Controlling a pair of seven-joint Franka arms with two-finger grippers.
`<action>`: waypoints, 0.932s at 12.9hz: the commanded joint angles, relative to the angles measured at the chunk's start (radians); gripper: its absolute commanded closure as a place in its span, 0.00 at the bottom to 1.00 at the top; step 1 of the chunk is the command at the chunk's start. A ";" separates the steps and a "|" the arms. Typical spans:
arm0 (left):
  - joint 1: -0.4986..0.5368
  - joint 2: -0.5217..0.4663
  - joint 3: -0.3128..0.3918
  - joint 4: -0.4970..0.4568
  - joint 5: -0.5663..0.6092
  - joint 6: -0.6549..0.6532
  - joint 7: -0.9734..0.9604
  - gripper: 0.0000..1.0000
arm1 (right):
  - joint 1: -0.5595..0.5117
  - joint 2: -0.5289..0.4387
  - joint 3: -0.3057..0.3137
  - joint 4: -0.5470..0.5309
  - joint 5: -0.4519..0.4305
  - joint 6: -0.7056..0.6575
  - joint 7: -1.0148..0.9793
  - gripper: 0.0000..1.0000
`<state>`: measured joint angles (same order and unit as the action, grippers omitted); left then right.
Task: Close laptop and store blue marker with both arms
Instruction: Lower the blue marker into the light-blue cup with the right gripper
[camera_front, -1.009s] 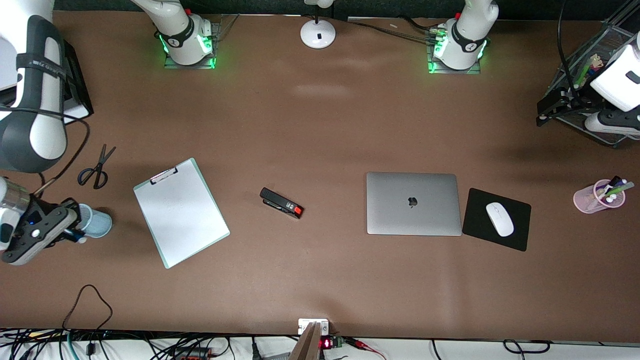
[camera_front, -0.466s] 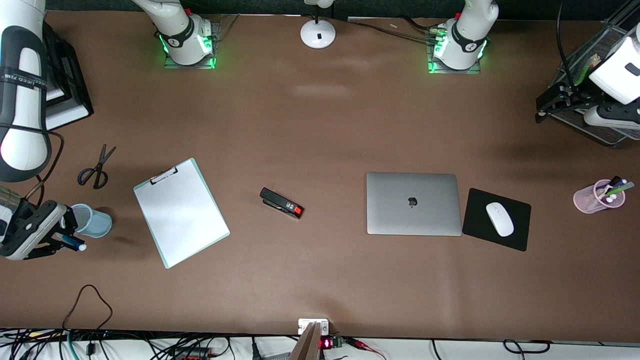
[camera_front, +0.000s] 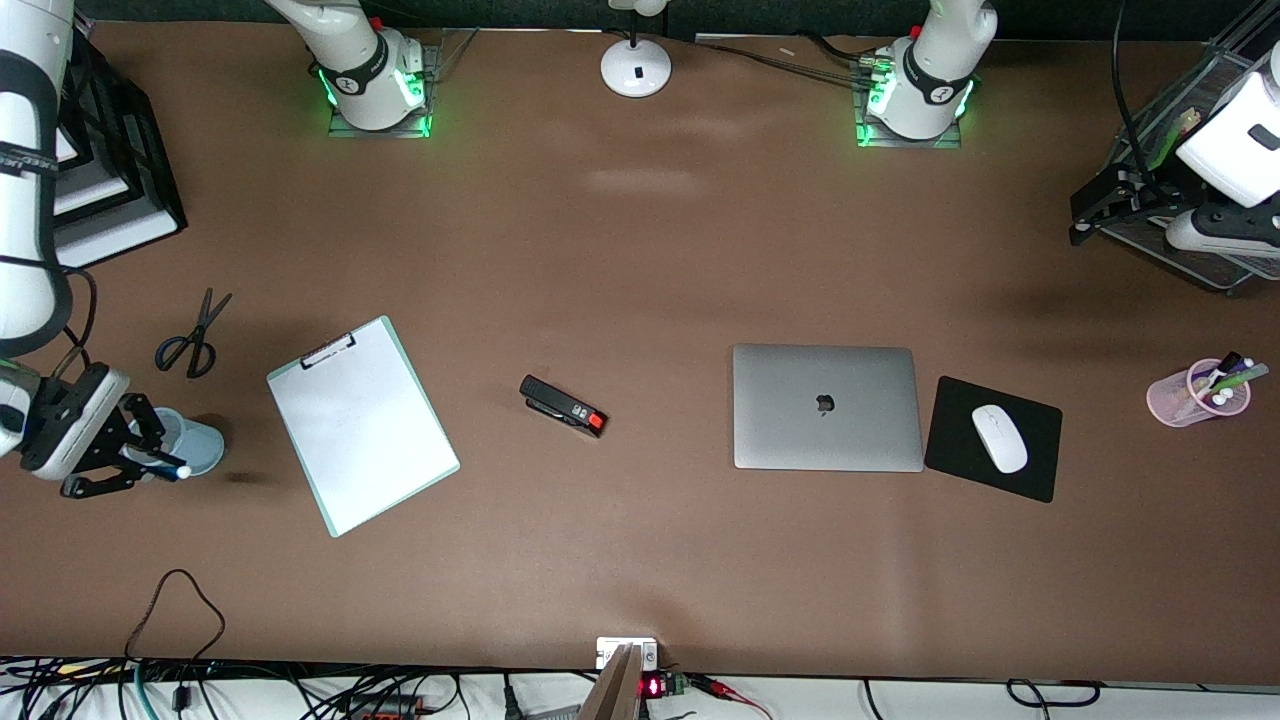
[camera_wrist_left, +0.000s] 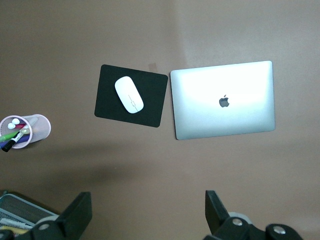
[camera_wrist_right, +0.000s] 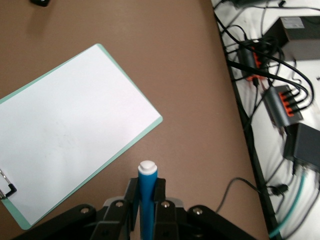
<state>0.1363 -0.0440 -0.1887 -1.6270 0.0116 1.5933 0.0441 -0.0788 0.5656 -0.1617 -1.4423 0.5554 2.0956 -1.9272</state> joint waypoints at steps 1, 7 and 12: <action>0.011 -0.025 -0.005 -0.017 -0.028 -0.013 -0.009 0.00 | -0.035 -0.038 0.019 -0.066 0.041 -0.003 -0.152 1.00; 0.013 -0.028 -0.011 -0.017 -0.028 -0.023 -0.041 0.00 | -0.124 -0.033 0.019 -0.072 0.103 -0.184 -0.338 1.00; 0.013 -0.034 -0.014 -0.019 -0.028 -0.029 -0.067 0.00 | -0.174 -0.033 0.019 -0.073 0.113 -0.281 -0.442 1.00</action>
<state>0.1363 -0.0541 -0.1940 -1.6270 0.0112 1.5705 -0.0139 -0.2276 0.5642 -0.1607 -1.4794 0.6450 1.8320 -2.3070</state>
